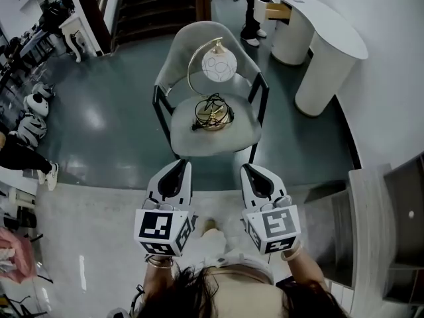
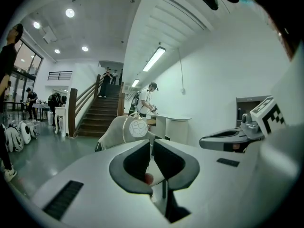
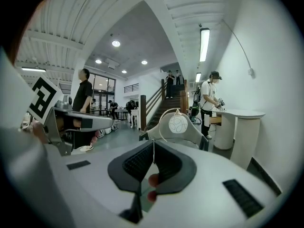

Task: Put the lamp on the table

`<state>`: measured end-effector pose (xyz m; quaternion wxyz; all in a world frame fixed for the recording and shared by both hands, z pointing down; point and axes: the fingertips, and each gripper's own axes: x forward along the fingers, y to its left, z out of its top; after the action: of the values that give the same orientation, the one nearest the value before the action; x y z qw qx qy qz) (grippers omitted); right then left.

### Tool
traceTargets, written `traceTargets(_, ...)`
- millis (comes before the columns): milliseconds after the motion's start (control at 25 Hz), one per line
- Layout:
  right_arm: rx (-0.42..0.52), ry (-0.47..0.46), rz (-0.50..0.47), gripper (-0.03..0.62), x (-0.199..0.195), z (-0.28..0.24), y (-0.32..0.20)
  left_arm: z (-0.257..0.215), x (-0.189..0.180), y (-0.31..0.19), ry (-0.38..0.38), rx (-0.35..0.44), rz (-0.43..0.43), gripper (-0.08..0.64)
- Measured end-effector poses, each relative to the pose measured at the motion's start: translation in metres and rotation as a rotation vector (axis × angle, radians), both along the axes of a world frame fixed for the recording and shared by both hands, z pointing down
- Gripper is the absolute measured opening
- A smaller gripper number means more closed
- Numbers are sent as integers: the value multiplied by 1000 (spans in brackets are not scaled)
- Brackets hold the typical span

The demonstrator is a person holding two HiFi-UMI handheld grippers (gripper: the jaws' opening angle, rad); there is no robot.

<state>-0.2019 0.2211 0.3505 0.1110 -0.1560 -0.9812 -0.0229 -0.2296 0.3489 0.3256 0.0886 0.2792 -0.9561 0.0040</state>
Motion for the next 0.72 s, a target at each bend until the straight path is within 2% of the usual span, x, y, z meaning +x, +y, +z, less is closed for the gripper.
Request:
traceTargets(400,37,-10,38,25,-58,-9,28,-2,-61,23,0,13,57,31)
traceTargets(720,48,12,64,25,-80,-4,40,5,-87,36,20,19,85,31)
